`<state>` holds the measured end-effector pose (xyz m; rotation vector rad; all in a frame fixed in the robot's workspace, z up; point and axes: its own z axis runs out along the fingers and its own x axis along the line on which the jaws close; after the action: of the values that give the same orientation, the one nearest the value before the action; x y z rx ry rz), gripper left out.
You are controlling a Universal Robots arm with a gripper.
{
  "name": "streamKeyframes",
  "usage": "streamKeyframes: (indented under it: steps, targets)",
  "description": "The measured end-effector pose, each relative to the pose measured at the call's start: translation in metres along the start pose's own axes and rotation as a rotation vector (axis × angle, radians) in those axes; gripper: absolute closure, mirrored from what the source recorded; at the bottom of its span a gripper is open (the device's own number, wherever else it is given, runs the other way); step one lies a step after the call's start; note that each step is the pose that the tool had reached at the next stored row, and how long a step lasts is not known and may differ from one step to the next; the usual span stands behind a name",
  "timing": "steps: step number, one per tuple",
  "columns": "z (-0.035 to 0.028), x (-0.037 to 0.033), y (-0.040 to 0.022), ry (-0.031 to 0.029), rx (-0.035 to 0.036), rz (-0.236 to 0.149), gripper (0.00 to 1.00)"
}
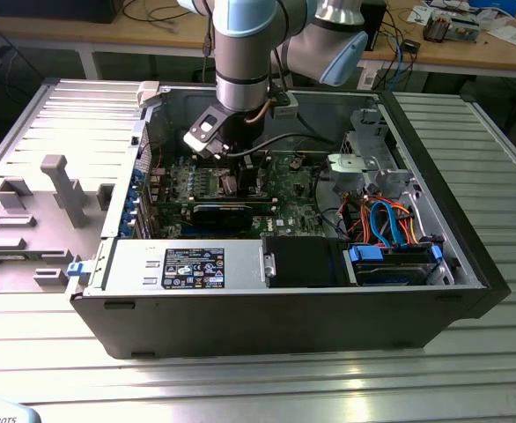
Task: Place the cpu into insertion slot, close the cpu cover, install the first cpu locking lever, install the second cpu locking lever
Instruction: 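Place the cpu into insertion slot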
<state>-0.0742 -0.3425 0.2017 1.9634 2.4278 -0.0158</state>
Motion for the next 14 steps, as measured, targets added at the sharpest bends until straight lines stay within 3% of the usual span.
streamKeyframes:
  steps: [8,14]
  targets:
    - [0.0008,0.0000,0.0000,-0.0016,0.0010,0.030,0.46]
    - [-0.0030,0.0007,0.0008,-0.0020,0.0015,0.053,0.46]
